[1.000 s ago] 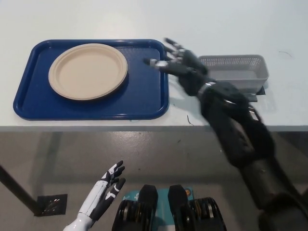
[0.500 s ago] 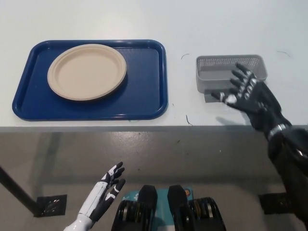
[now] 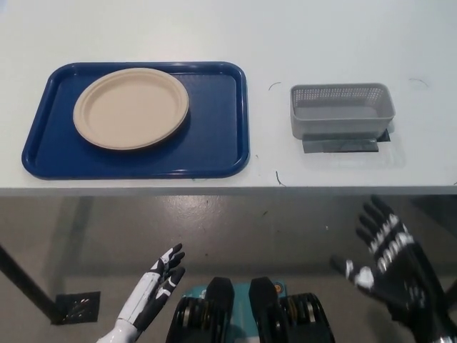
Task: Use the right hand to pick up a plate from a leveled surface and place it into a tray on the left side
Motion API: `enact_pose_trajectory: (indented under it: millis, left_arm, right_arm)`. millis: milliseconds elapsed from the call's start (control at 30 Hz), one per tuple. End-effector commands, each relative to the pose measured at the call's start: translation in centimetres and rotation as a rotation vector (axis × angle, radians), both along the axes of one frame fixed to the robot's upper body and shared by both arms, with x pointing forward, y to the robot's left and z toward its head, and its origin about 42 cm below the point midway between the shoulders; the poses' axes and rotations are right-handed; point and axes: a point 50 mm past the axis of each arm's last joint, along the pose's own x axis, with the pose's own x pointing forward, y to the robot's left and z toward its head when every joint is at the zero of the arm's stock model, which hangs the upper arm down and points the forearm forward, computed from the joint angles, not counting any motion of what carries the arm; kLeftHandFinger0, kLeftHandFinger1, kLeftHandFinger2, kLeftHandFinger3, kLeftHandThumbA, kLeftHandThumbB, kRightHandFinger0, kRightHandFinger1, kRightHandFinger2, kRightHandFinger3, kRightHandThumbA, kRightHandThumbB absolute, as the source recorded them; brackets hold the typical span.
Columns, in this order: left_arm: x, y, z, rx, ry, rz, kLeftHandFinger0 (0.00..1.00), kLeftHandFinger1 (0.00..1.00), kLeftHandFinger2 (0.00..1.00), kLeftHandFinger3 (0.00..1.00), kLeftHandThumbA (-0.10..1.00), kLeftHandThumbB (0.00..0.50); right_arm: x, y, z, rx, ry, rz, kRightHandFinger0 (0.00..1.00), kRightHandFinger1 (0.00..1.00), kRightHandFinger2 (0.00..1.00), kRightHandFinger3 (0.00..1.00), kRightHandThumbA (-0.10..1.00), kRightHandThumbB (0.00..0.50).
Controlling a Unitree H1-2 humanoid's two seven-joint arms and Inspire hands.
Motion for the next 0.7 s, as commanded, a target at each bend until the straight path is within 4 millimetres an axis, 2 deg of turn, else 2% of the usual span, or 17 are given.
enact_pose_trajectory:
  millis: [0, 67, 100, 233, 267, 467, 533, 633, 667]
  left_arm:
    - [1.5, -0.1, 2.0, -0.037, -0.134, 0.018, 1.00, 1.00, 1.00, 1.00, 0.97, 0.336]
    - [1.3, 0.1, 1.9, -0.041, -0.139, 0.032, 1.00, 1.00, 1.00, 1.00, 0.97, 0.334]
    - [1.1, 0.3, 1.8, -0.043, -0.138, 0.041, 1.00, 1.00, 1.00, 1.00, 0.98, 0.347]
    - [0.3, 0.9, 1.6, -0.041, -0.129, 0.064, 1.00, 1.00, 1.00, 1.00, 0.99, 0.356]
    - [0.0, 1.0, 1.5, -0.046, -0.127, 0.071, 1.00, 1.00, 1.00, 1.00, 0.99, 0.371]
    - [-0.1, 1.2, 1.5, -0.026, -0.121, 0.084, 1.00, 1.00, 1.00, 1.00, 1.00, 0.364]
    - [-0.3, 1.4, 1.4, -0.021, -0.121, 0.084, 1.00, 1.00, 1.00, 1.00, 1.00, 0.363]
    - [-0.4, 1.4, 1.3, -0.017, -0.109, 0.081, 1.00, 1.00, 1.00, 1.00, 1.00, 0.371]
    - [-0.4, 1.4, 1.3, -0.023, -0.125, 0.081, 1.00, 1.00, 1.00, 1.00, 0.99, 0.348]
  right_arm:
    - [-8.9, 0.4, 8.4, -0.165, -0.828, -0.085, 1.00, 1.00, 1.00, 1.00, 1.00, 0.330]
    - [-7.6, -0.2, 6.5, -0.178, -0.755, -0.101, 1.00, 1.00, 1.00, 1.00, 1.00, 0.258]
    - [-6.5, -1.1, 4.7, -0.215, -0.678, -0.131, 1.00, 1.00, 1.00, 1.00, 1.00, 0.229]
    - [-4.4, -2.7, 0.3, -0.304, -0.494, -0.165, 1.00, 1.00, 1.00, 1.00, 1.00, 0.272]
    - [-4.1, -2.9, -1.2, -0.299, -0.426, -0.168, 1.00, 1.00, 1.00, 1.00, 1.00, 0.244]
    - [-3.0, -3.1, -4.8, -0.279, -0.339, -0.151, 1.00, 1.00, 1.00, 1.00, 1.00, 0.209]
    - [-2.9, -2.9, -5.9, -0.274, -0.331, -0.150, 1.00, 1.00, 1.00, 1.00, 1.00, 0.168]
    - [-2.7, -2.6, -7.1, -0.270, -0.313, -0.153, 1.00, 1.00, 1.00, 1.00, 1.00, 0.154]
    - [-2.6, -2.5, -7.3, -0.267, -0.306, -0.152, 1.00, 1.00, 1.00, 1.00, 1.00, 0.159]
